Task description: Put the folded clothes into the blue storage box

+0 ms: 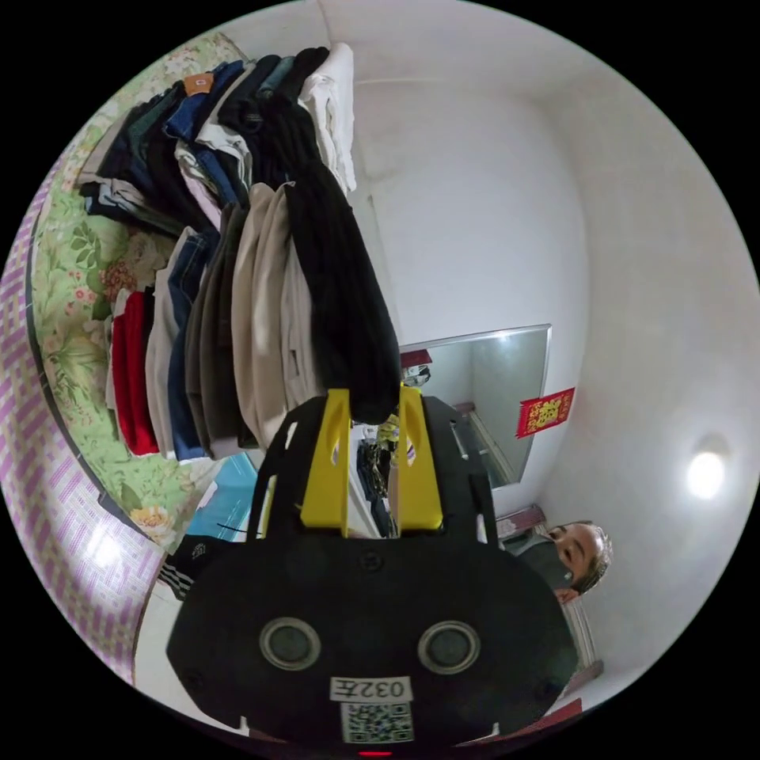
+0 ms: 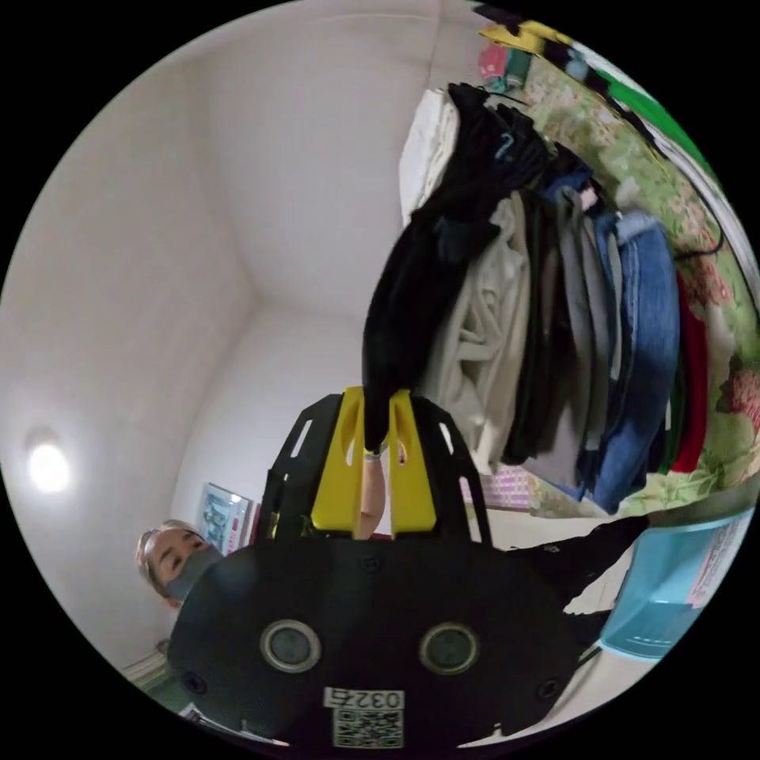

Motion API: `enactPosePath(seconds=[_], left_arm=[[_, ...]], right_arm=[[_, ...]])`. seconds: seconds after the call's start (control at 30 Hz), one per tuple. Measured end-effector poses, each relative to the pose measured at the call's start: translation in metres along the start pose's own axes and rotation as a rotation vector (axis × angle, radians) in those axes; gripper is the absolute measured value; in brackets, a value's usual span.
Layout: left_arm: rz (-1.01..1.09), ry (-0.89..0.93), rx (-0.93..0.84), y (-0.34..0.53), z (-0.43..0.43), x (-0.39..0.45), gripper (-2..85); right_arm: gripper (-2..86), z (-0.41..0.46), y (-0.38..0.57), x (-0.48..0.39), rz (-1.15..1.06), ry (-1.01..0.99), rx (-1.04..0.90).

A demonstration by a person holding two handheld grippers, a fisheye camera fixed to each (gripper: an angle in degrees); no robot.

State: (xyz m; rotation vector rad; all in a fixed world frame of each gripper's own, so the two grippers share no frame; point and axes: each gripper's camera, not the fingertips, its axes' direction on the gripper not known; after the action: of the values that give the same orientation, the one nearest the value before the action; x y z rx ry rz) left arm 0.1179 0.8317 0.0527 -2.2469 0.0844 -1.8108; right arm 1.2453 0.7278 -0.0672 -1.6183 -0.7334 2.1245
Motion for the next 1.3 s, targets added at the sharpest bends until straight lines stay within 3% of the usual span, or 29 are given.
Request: enactPosePath(seconds=[0.2, 0.67, 1.03, 1.17, 1.3], left_arm=[[0.042, 0.137, 0.026, 0.010, -0.006, -0.004, 8.1], [-0.104, 0.388, 0.075, 0.056, 0.018, -0.036, 11.8], [-0.063, 0.355, 0.271, 0.047, 0.030, -0.030, 12.0], [-0.105, 0.560, 0.454, 0.060, 0.014, -0.057, 11.9], [-0.067, 0.458, 0.424, 0.042, -0.009, -0.062, 14.5]], right_arm=[[4.5, 0.005, -0.015, -0.058, -0.065, 0.032, 0.022], [4.2, 0.014, -0.018, -0.080, -0.065, -0.076, 0.067], [4.3, 0.017, -0.006, -0.092, -0.066, -0.139, 0.086], [4.2, 0.011, 0.003, -0.090, -0.074, -0.158, 0.083], [4.2, 0.007, 0.015, -0.077, -0.054, -0.204, 0.073]])
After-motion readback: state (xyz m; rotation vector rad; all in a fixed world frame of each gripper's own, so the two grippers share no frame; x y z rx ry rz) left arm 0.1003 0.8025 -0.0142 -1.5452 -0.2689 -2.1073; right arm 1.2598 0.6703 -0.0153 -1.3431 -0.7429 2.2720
